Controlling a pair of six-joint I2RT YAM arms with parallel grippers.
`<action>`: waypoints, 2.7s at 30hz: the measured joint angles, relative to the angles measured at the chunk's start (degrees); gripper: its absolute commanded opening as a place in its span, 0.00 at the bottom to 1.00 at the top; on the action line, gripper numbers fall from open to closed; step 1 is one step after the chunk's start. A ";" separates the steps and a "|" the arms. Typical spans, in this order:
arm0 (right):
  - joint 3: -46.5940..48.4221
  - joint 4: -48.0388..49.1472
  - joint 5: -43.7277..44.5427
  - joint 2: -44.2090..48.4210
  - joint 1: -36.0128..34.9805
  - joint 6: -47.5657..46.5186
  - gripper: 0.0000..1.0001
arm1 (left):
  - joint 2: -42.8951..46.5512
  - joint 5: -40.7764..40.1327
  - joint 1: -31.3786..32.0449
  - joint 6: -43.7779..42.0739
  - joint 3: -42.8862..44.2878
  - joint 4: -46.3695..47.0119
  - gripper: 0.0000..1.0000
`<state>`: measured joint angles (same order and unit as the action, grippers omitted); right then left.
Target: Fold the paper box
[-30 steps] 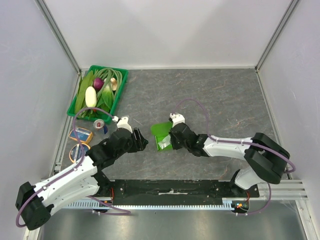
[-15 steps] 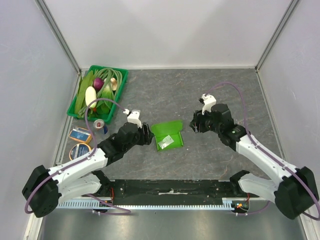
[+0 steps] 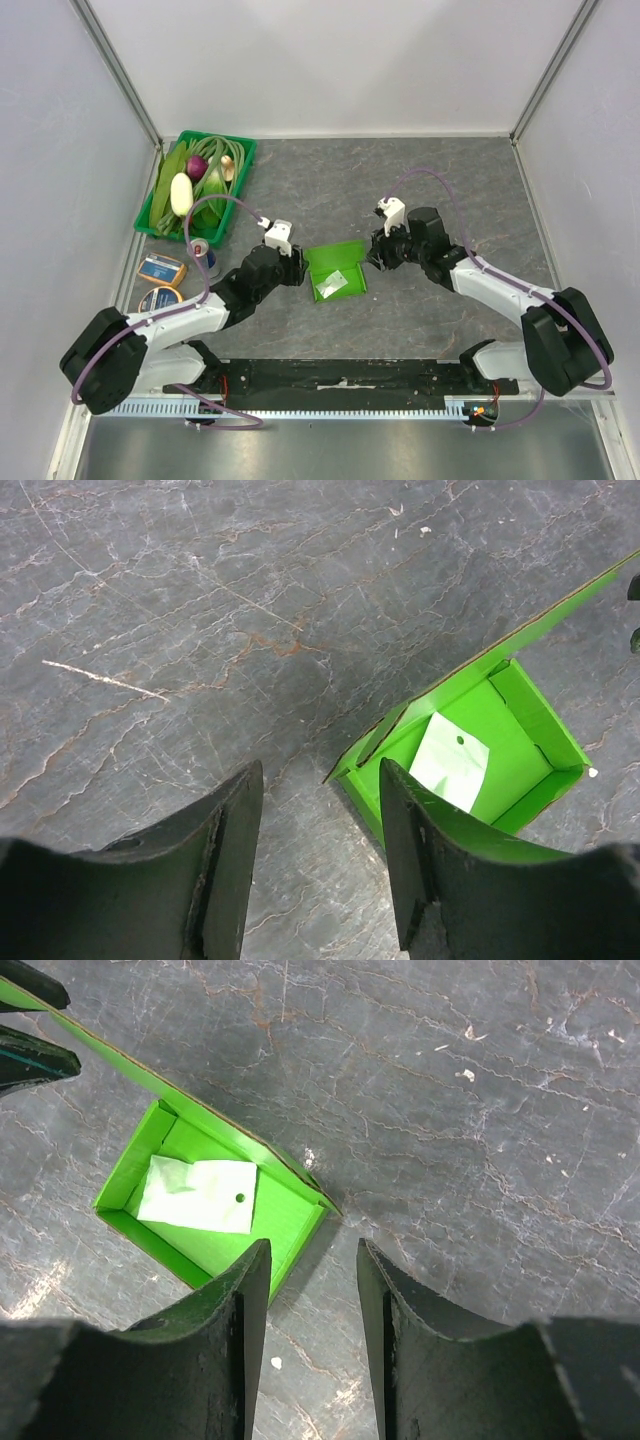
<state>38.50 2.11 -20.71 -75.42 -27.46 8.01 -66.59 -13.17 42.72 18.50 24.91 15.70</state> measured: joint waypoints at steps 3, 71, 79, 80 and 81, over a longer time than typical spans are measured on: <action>-0.72 1.79 -0.46 -0.24 -0.02 -1.07 0.48 | -0.35 0.22 -0.31 -1.07 -0.76 1.60 0.52; 0.83 6.97 7.56 -3.63 -5.92 -0.35 0.00 | -5.03 5.66 -1.86 -5.66 4.48 2.08 0.02; 5.29 9.07 37.07 -4.59 -14.43 11.15 0.00 | -10.23 -10.29 1.01 2.67 13.25 0.72 0.02; 6.99 8.74 41.46 -5.64 -15.41 12.68 0.00 | -11.82 -12.63 1.38 3.50 15.02 0.76 0.02; 8.46 8.55 45.48 -6.93 -16.22 14.03 0.00 | -13.38 -14.64 1.66 4.31 16.57 0.79 0.02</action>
<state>46.96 10.66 24.77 -82.35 -43.68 22.04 -79.96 -27.81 44.38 22.81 41.47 16.49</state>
